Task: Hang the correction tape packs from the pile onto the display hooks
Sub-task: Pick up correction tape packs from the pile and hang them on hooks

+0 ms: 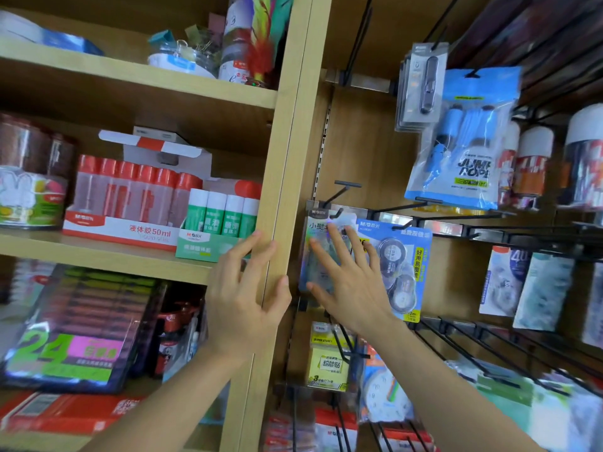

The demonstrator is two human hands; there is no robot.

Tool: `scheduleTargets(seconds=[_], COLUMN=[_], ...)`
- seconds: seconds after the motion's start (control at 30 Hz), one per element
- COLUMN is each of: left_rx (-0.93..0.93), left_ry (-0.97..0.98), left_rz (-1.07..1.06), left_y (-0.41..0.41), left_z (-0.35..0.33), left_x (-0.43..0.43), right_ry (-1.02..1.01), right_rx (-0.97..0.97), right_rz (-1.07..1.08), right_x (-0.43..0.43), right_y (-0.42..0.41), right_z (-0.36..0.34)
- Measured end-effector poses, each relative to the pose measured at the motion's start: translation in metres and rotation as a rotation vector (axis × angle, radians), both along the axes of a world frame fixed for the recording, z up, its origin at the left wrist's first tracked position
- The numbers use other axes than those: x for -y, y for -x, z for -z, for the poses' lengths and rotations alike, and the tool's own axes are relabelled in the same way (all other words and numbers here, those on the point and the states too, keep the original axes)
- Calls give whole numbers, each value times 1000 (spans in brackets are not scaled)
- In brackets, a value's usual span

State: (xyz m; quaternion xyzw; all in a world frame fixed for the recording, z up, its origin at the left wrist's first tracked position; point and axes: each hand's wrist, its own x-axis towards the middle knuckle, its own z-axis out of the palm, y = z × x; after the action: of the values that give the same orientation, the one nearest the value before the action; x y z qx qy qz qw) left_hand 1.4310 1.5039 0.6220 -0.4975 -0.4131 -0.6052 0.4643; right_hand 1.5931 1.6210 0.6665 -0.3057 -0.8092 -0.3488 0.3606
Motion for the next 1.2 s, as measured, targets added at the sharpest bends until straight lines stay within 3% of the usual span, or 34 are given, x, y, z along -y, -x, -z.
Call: scheduleTargets(seconds=[0.3, 0.53, 0.77, 0.83, 0.97, 1.2], left_rx=[19, 20, 60, 46, 17, 17], left_ry=[14, 42, 203, 301, 708, 1122], left_rz=[5, 4, 24, 78, 304, 158], left_y=[1, -2, -13, -18, -24, -32], left_z=[2, 1, 3, 19, 69, 194], left_x=[-1, 1, 31, 47, 73, 105], right_ry=[135, 155, 254, 273, 362, 680], right_rx=[158, 22, -164, -205, -237, -245], right_rz=[171, -139, -475, -503, -546, -562], right_x=[-13, 19, 70, 81, 94, 120], right_y=[20, -21, -80, -91, -108, -125], right_z=[-24, -12, 30, 47, 90, 205])
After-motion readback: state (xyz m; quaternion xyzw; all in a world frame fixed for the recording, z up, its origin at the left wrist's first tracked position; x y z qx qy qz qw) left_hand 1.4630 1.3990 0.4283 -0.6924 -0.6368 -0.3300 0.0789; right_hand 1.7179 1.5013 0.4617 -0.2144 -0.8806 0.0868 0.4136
